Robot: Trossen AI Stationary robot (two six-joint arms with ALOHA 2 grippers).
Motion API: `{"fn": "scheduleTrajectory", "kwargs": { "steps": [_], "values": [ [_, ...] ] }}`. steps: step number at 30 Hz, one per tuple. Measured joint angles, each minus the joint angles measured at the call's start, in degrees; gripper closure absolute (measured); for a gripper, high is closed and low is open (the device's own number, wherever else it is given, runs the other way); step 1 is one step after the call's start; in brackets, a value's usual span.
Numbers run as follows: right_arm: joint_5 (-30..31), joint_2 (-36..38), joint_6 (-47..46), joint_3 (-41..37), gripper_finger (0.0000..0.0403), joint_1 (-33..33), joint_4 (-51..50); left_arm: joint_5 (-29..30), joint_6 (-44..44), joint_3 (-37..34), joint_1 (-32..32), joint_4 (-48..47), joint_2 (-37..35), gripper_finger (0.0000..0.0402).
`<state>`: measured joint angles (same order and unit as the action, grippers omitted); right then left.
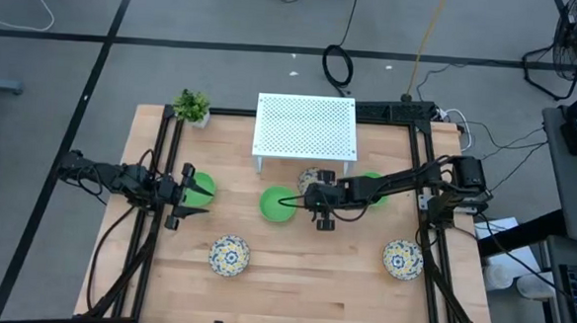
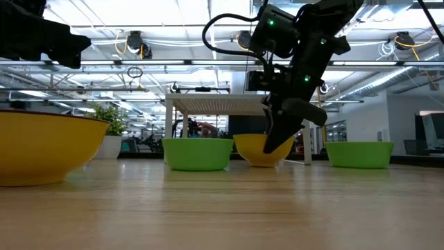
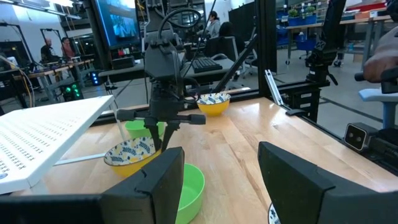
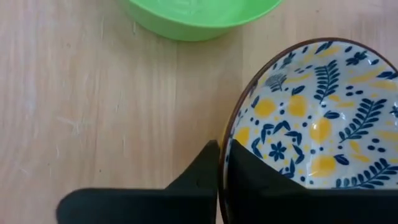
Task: Pick & Place Mini bowls
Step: Put the top blue and yellow patterned bowl on the shelf
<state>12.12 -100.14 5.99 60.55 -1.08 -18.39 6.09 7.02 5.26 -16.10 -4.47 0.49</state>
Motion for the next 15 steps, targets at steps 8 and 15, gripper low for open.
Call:
{"fn": "scheduleTrajectory", "kwargs": {
  "steps": [8, 15],
  "values": [
    [-0.10, -0.02, 0.97, -0.02, 0.0399, -0.33, 0.11, 0.00, -0.01, 0.00, -0.02, -0.01, -0.02, 0.0190],
    [-0.49, 3.77, 0.88, -0.13, 0.0400, -2.13, 0.29, 0.00, 0.00, 0.00, -0.01, -0.01, -0.02, 0.0190]
  ]
}}
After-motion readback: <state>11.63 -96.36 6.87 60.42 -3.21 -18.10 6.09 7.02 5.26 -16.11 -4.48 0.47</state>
